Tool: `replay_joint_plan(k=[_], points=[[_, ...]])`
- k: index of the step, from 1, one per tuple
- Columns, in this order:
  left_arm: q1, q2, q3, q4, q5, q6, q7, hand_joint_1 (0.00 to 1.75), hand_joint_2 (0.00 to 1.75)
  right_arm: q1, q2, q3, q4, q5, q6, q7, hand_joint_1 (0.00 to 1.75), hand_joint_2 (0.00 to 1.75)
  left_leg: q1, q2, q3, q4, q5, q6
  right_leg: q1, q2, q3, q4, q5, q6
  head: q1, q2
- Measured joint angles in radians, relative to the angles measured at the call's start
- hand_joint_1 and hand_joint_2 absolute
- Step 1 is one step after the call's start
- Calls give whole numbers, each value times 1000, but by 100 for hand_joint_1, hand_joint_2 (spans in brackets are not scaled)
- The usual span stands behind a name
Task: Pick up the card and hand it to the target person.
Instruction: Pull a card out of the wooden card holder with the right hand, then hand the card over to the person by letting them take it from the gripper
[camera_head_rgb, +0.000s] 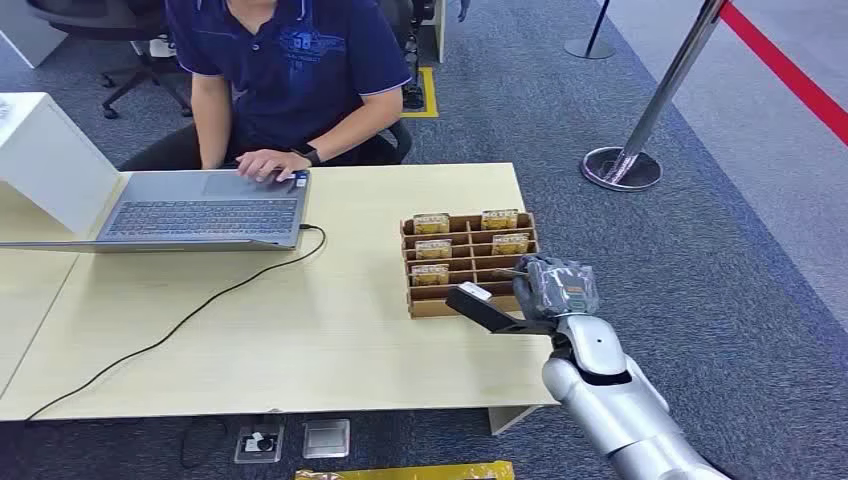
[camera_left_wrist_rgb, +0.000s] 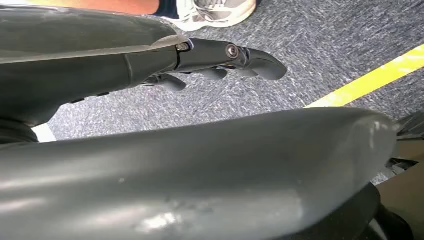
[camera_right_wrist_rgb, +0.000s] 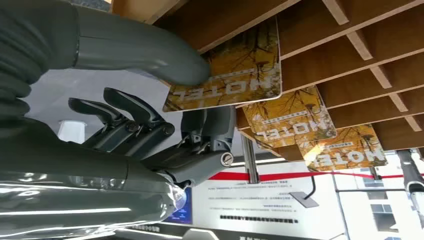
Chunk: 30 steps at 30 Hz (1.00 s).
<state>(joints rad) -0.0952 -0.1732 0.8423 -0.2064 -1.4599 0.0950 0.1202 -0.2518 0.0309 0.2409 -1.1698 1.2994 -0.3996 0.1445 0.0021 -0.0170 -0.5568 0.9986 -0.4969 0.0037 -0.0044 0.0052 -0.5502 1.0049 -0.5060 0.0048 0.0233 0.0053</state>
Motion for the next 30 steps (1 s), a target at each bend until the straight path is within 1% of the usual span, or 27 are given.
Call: replay_joint_plan(k=[2, 8, 13, 18, 22, 25, 26, 30], points=[[0, 0, 0, 0, 0, 1, 0, 0, 0, 0, -3, -4, -10, -16, 0, -10, 175, 175, 0, 0, 0, 0, 0, 0, 0, 0, 0, 0, 0, 0, 0, 0], [-2, 0, -4, 0, -1, 4, 1, 0, 0, -10, -19, -30, -116, -136, 6, -83, 175, 175, 0, 0, 0, 0, 0, 0, 0, 0, 0, 0, 0, 0, 0, 0], [-5, 0, -9, 0, -4, 4, 6, 0, 0, -63, -20, -39, -201, -239, 34, -145, 175, 175, 0, 0, 0, 0, 0, 0, 0, 0, 0, 0, 0, 0, 0, 0], [-13, 0, -16, 0, -14, 6, 13, 0, 0, -134, 3, -38, -251, -287, 59, -166, 175, 175, 0, 0, 0, 0, 0, 0, 0, 0, 0, 1, 0, 0, 0, 0], [-23, 0, -24, 0, -22, 4, 20, 0, 0, -191, 41, -27, -234, -323, 60, -193, 175, 175, 0, 0, -1, 0, 0, 0, 0, 0, 0, 1, 0, 0, 0, 0], [-32, 0, -28, 0, -28, 4, 29, 0, 0, -248, 75, -10, -170, -321, 8, -207, 175, 175, 0, 0, 0, 0, 1, -1, 0, 0, 0, 1, 0, 0, 0, 0], [-34, 0, -29, 0, -29, 4, 32, 0, 0, -269, 87, -3, -138, -304, -30, -205, 175, 175, 0, 0, 0, 0, 1, -1, 0, 0, 0, 2, 0, 0, 0, 0], [-42, -1, -32, 0, -33, 13, 37, 0, 0, -364, 141, 29, 36, -176, -237, -185, 175, 175, 0, 0, 0, 0, 1, -1, 0, 1, 0, 2, 0, 0, 0, 0]])
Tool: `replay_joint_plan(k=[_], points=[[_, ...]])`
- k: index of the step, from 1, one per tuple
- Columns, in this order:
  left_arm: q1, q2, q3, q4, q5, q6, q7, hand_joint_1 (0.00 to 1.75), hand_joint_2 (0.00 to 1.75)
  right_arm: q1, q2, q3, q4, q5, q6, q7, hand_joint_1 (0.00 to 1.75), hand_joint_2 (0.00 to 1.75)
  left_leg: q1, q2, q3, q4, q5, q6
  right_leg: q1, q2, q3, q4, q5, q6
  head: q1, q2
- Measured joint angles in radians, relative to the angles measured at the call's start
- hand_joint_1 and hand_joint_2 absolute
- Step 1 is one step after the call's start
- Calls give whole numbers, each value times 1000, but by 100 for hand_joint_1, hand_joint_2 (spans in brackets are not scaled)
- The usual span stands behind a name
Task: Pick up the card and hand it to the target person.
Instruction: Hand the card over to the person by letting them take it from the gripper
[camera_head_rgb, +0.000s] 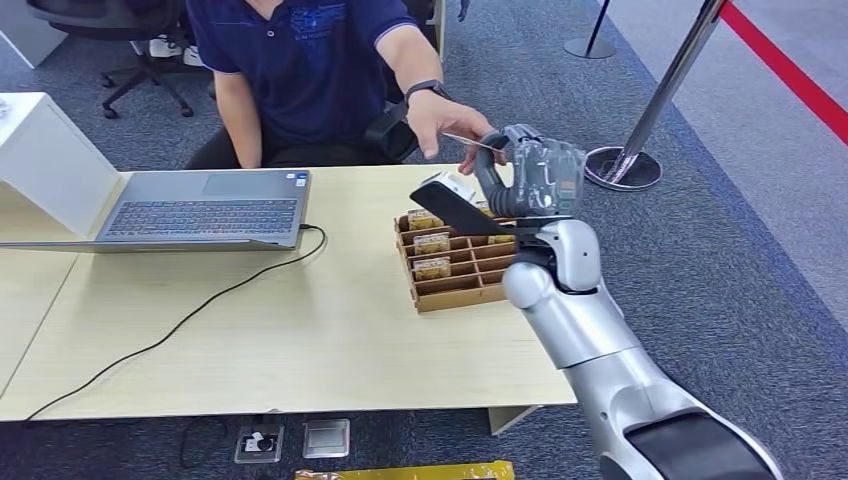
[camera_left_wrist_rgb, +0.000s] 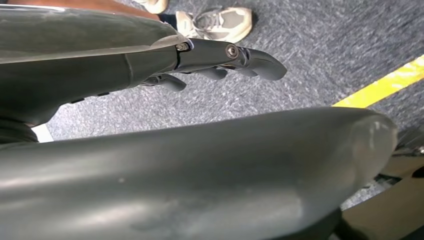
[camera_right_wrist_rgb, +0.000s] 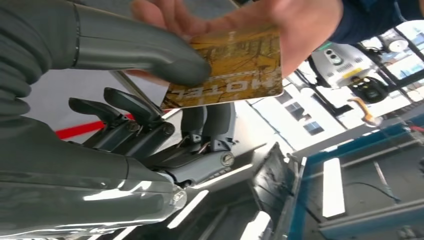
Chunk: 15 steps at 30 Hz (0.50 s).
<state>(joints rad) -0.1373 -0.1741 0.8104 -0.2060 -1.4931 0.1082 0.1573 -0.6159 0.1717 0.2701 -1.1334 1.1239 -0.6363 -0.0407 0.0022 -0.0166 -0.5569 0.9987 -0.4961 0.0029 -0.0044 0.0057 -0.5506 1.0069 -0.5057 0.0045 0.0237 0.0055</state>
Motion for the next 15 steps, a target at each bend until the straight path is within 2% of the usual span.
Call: replay_joint_plan(k=[2, 6, 11, 12, 15], points=[[-3, -1, 0, 0, 0, 6, 2, 0, 0, -39, 28, 9, 75, 50, -42, 11, 175, 175, 0, 0, 0, 0, 0, 0, 0, 0, 0, 0, 0, 0, -1, 0], [-3, -3, 0, 0, 0, 12, 10, 0, 0, -80, 72, 8, 163, 137, -51, 25, 175, 175, 0, 0, 0, 0, 0, 0, 0, 0, 0, 0, 0, 0, -1, 0], [0, -3, 0, 2, 0, 14, 16, 0, 0, -101, 103, -7, 224, 158, -52, 4, 174, 175, 0, 0, -1, 0, 0, 0, 0, 0, -1, 0, 0, 0, 0, 0], [1, -3, 0, 2, 0, 14, 17, 0, 0, -102, 107, -11, 232, 158, -52, -2, 141, 175, 0, 0, -1, 0, 0, 0, 0, 0, -1, 0, 0, 0, 0, 0], [6, -3, 0, 3, -1, 14, 19, 0, 0, -104, 119, -23, 256, 153, -52, -16, 11, 175, 0, 0, -1, 0, 0, 0, 0, 0, -1, 0, 0, 0, 0, 0]])
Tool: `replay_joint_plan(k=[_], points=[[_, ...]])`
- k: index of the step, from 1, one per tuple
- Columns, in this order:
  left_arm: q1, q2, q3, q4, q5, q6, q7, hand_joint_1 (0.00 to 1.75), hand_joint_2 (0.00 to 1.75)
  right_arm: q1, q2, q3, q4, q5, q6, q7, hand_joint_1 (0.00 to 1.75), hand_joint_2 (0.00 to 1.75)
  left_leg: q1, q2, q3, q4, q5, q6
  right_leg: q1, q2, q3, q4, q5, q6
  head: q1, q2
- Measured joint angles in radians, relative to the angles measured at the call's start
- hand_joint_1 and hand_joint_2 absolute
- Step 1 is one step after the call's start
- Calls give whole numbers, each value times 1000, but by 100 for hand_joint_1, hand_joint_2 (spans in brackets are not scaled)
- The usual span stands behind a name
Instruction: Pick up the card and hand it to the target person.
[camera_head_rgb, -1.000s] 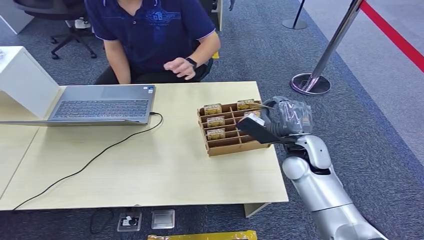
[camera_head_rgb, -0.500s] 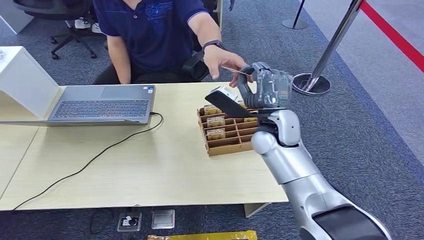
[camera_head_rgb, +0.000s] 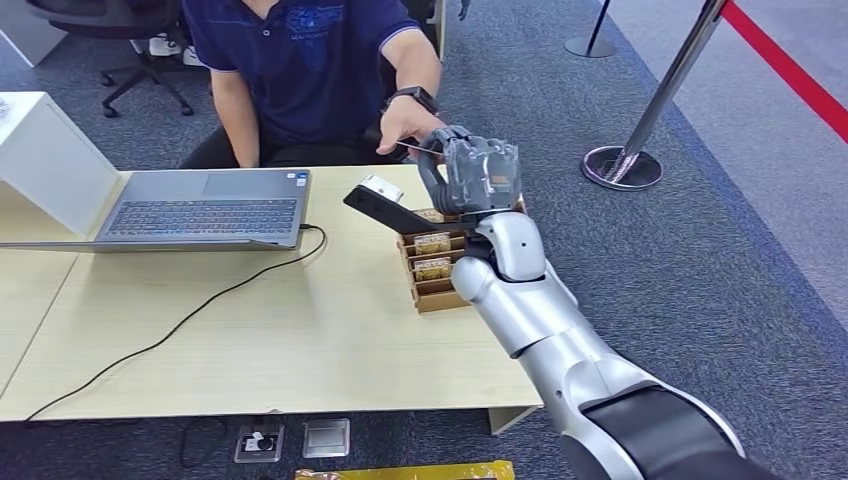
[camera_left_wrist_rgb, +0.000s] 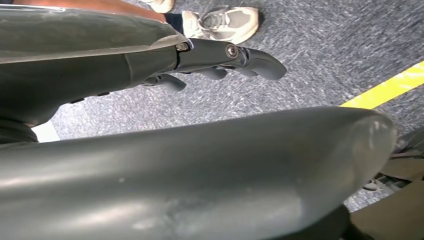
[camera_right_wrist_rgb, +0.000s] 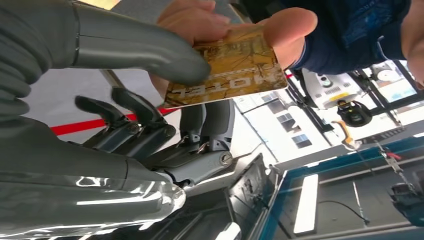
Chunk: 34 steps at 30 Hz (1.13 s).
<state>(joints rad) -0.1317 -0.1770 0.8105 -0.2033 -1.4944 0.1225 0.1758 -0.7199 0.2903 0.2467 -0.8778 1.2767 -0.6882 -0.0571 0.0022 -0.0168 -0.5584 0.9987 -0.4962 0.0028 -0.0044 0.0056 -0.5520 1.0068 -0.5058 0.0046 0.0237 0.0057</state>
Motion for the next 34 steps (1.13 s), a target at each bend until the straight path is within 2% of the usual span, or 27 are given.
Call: replay_joint_plan(k=[1, 6, 13, 17, 25, 32, 33, 34], points=[[2, 0, 0, 0, -1, 0, 0, 0, 0, 0, 3, -3, 6, -2, 0, -5, 0, 175, 0, 0, 0, 0, 0, 0, 0, 0, 0, 0, 0, 0, 0, 0], [5, 0, 0, 0, -4, 0, 0, 0, 0, -3, 20, -25, 32, -69, 0, -62, 0, 175, 0, 0, 0, 0, 0, 0, 0, 0, -1, 0, 0, 0, -1, 0], [5, 0, 0, 0, -4, 5, -4, 0, 0, 1, 19, -30, 32, -335, 41, -146, 0, 175, 0, 0, 0, 0, 0, 0, 0, 0, -1, 0, 0, 0, 0, 0], [9, 0, 0, 0, -1, 9, -12, 0, 0, 51, -13, -31, -72, -520, 109, -205, 0, 175, 0, 0, -1, 0, 0, 0, 0, 0, -1, 0, 0, 0, -1, 0], [37, 1, 3, 0, 10, 12, -32, 0, 0, 302, -144, -103, -477, -1029, 325, -395, 0, 175, 0, -1, -2, 1, -1, 1, 0, -1, -2, -2, 0, 0, 1, 0], [52, 5, 4, 0, 12, 5, -48, 0, 0, 584, -232, -246, -792, -1218, 481, -513, 0, 175, 0, -1, -2, 0, -2, 1, 0, -1, -2, -2, -1, 0, 1, 0], [53, 6, 4, 0, 16, 0, -52, 0, 44, 613, -240, -267, -821, -1228, 497, -518, 0, 131, 0, -1, -2, 0, -2, 1, 0, -1, -2, -2, -1, 0, 1, 0], [53, 6, 5, 0, 18, -2, -53, 0, 58, 627, -243, -277, -835, -1233, 505, -519, 0, 116, 0, -1, -2, 0, -2, 0, 0, -1, -2, -2, -1, 0, 0, 0]])
